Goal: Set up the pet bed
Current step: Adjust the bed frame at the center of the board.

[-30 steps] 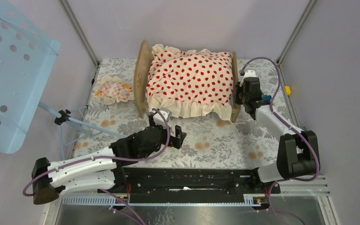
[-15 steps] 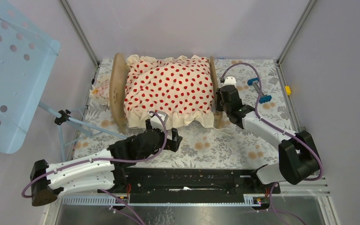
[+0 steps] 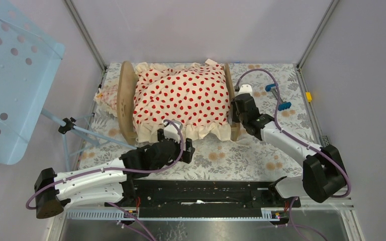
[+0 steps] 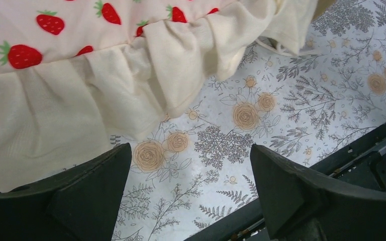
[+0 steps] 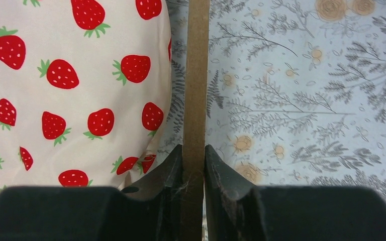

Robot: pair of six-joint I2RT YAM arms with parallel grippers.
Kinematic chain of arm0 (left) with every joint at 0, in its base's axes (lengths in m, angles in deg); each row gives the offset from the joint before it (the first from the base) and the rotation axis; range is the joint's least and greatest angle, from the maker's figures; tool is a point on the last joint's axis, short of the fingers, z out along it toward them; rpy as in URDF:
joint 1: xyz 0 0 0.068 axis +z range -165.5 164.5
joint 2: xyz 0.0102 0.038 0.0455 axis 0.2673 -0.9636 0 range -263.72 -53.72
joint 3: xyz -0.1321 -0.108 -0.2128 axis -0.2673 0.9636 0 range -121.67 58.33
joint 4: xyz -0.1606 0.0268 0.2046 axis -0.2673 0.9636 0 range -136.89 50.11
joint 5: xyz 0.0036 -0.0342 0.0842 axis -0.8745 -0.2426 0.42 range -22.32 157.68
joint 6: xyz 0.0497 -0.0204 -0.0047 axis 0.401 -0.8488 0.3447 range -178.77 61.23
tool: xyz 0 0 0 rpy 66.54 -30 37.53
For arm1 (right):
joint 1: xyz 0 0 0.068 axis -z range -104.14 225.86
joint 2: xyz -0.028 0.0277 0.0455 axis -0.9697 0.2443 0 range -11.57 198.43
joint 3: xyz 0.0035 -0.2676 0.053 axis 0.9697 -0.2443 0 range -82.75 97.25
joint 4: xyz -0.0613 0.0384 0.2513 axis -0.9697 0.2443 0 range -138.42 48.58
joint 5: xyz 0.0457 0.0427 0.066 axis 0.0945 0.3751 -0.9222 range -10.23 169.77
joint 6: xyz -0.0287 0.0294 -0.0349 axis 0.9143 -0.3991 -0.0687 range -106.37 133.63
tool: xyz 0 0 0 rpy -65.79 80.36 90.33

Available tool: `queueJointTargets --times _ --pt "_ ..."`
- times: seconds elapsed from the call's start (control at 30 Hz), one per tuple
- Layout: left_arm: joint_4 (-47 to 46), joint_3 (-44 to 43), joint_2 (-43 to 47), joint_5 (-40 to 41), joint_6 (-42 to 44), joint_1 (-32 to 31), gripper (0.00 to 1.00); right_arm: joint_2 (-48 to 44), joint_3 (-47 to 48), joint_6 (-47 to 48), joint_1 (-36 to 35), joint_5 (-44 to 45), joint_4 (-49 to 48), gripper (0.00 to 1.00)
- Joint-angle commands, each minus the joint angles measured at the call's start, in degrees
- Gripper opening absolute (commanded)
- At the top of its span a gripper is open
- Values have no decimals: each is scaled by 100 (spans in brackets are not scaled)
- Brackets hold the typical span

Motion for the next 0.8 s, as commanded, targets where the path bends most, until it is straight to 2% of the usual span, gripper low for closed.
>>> queueJointTargets --times 0.0,0.27,0.53,0.6,0.77 --pt "4 -115 94 247 -232 -7 96 -621 75 -359 103 792 85 0" --pt "131 -80 277 345 -397 -10 96 -1296 -409 -3086 99 2203 943 0" --pt "156 -11 319 302 -486 -7 95 -1927 -743 -4846 91 2808 1907 0" --pt "146 27 338 302 -537 -10 95 -2127 -916 -5131 91 2863 1932 0" --pt "76 72 297 255 -516 -8 95 -1836 -938 -4833 33 2217 1208 0"
